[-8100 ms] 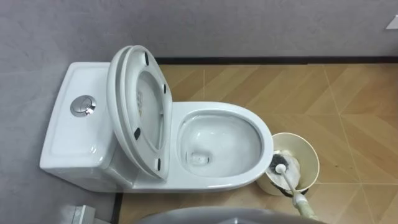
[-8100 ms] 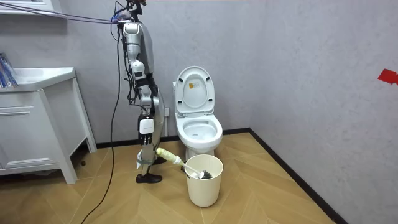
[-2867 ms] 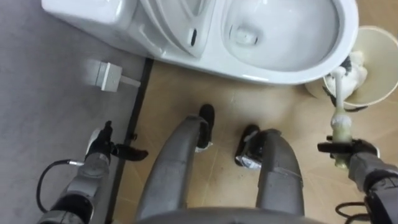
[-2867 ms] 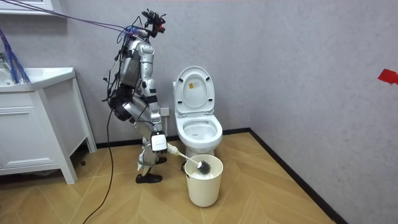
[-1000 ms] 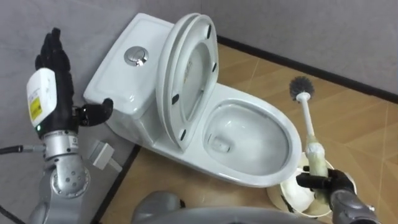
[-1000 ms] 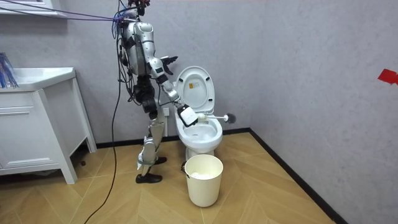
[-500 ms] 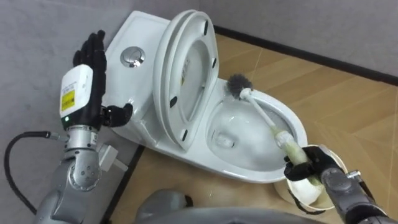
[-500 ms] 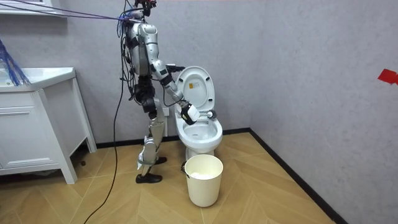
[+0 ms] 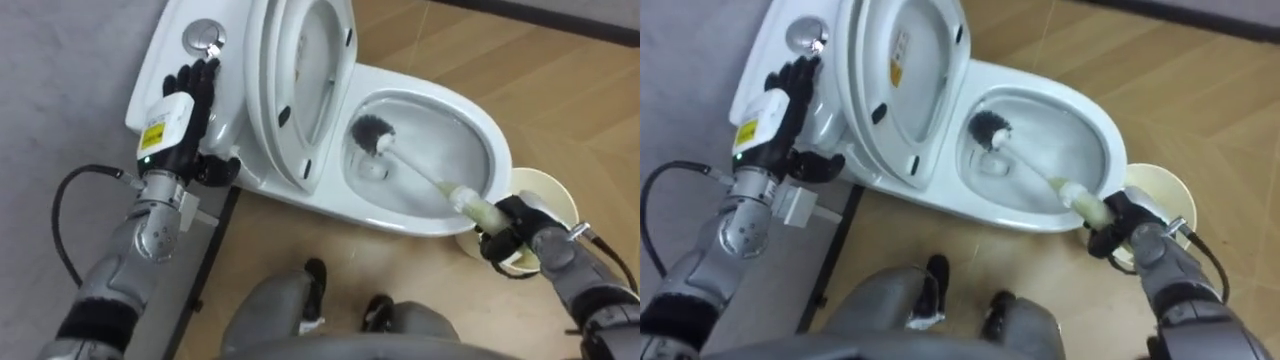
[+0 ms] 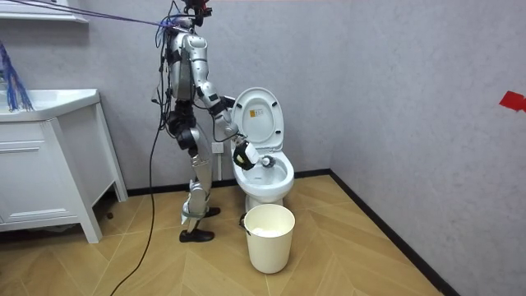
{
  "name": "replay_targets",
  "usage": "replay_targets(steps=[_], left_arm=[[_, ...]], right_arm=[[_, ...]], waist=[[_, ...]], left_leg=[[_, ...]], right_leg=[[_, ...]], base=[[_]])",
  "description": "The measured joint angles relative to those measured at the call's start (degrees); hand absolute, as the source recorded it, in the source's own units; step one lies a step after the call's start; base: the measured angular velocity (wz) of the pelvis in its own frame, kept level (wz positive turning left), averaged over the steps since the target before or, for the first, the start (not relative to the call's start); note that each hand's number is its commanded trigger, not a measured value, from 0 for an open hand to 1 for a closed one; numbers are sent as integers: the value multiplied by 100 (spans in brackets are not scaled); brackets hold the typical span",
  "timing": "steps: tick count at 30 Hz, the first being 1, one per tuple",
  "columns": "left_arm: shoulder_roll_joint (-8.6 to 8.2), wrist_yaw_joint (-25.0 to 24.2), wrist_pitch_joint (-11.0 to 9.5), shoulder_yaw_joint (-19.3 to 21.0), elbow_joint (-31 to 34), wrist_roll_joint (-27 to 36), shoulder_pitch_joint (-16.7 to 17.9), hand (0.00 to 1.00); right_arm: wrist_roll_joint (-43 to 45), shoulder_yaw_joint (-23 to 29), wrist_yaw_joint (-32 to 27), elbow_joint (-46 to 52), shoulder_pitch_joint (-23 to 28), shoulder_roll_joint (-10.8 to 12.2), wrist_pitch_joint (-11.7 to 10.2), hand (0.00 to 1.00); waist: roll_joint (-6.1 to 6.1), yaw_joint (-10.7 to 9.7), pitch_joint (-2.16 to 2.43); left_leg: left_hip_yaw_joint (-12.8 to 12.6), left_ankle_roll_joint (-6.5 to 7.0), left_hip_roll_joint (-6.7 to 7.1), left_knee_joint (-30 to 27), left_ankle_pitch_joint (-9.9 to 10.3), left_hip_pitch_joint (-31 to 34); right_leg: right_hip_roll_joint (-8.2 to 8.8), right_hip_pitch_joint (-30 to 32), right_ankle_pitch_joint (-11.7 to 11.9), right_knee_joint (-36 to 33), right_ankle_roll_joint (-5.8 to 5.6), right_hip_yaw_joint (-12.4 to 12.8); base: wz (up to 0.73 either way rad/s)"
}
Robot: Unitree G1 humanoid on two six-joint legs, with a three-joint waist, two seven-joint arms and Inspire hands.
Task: Brush toilet
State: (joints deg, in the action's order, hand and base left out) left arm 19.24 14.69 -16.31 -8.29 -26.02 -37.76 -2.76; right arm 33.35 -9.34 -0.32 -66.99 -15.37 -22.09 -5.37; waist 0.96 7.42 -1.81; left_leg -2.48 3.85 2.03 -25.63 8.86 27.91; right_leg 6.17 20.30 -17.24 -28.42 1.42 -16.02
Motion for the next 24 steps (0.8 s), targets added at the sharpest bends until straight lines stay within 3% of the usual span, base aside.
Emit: replay_targets(steps=[3,11,18,20,24], left_arm=[[30,43,-31,-75,-114,-2,-185,0],[258,510,-46,-146,-277,-181,-516,0],[308,1157,-25,-241,-468,-250,-521,0],[333,1234,-21,-297,-463,-250,-568,0],[523,1421,95,-587,-465,-244,-805,0]], right_arm=[[44,-77,-27,-4,-101,-124,8,100],[327,-430,-43,41,-2,-468,206,100],[798,-544,-446,410,436,-550,381,100],[903,-661,-540,466,408,-602,454,100],[1063,-1198,-777,499,39,-803,581,100]], waist=[[-36,48,-40],[-65,50,-61],[-44,-93,-47],[-7,-82,-21],[-3,-42,-25]], left_leg=[[-10,20,12,-12,-50,150],[-89,17,-36,-165,-173,783],[-90,18,-56,-307,-170,1010],[-77,20,-59,-365,-170,1108],[-81,45,-66,-621,-150,1425]], right_leg=[[24,203,25,-76,-7,8],[68,905,71,-366,72,13],[66,1109,73,-455,93,8],[67,1199,73,-507,93,2],[126,1519,3,-835,129,-4]], base=[[0],[-3],[-1],[2],[2]])
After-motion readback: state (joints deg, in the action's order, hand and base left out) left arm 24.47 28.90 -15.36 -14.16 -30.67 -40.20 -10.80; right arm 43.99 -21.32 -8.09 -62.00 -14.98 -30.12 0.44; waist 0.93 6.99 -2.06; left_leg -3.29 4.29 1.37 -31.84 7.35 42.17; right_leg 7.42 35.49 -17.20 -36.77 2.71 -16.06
